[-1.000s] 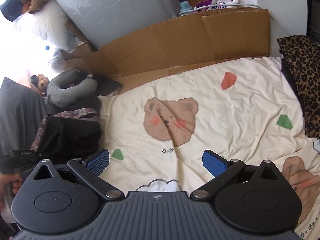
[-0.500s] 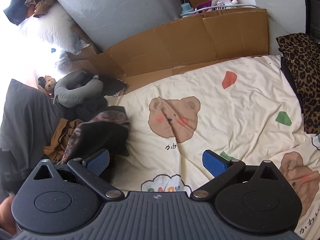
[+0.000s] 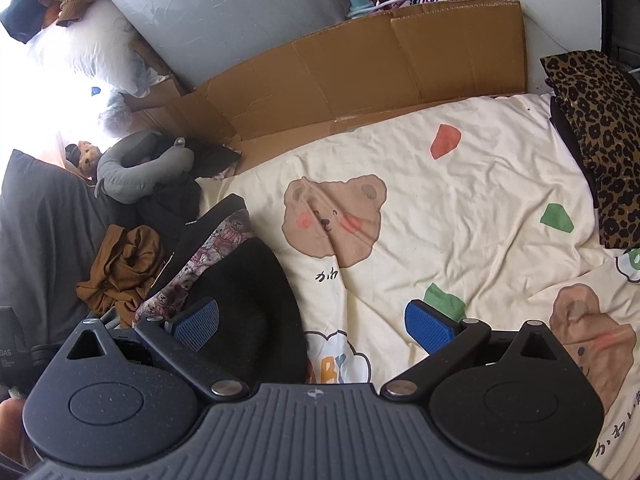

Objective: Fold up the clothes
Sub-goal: 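Open the left tool and regrasp the hoodie at its hem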

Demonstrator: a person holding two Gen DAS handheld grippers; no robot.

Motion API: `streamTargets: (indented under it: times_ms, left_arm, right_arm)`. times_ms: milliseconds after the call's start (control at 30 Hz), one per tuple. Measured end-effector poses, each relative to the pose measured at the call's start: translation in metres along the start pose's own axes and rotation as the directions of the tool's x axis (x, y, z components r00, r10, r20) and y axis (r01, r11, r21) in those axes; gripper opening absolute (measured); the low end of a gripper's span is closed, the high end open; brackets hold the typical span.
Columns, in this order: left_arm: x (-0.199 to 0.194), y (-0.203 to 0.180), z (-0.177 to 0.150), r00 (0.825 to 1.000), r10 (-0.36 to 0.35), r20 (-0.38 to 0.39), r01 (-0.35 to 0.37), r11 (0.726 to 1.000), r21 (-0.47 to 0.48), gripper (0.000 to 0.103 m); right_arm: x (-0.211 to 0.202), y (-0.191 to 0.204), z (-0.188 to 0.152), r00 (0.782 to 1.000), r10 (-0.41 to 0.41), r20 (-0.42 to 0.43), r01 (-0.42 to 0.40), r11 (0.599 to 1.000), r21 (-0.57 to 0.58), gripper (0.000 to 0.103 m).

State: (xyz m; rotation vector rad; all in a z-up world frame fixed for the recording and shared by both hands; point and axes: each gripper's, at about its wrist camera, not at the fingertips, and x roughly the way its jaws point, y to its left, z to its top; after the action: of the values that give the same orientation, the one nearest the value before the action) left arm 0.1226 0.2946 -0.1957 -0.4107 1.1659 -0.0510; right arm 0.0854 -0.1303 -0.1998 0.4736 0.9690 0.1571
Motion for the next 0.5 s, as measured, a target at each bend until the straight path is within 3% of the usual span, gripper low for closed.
streamTargets:
  times_ms: [133,500]
  left_arm:
    - [-0.003,0.025,0.001,0.999,0.043,0.029,-0.042,0.998,-0.039,0.044]
    - [0.045,0.065,-0.002,0.995,0.089,0.034,-0.087,0.995,-0.054,0.046]
  right_arm:
    - [0.004,0.0,-0.003,1.0,-0.002,-0.009,0.002,1.0,-0.001,0.102]
    - [0.019,-0.003,-0.016,0.999,-0.008,-0.048,0.007,1.0,-0.02,0.102]
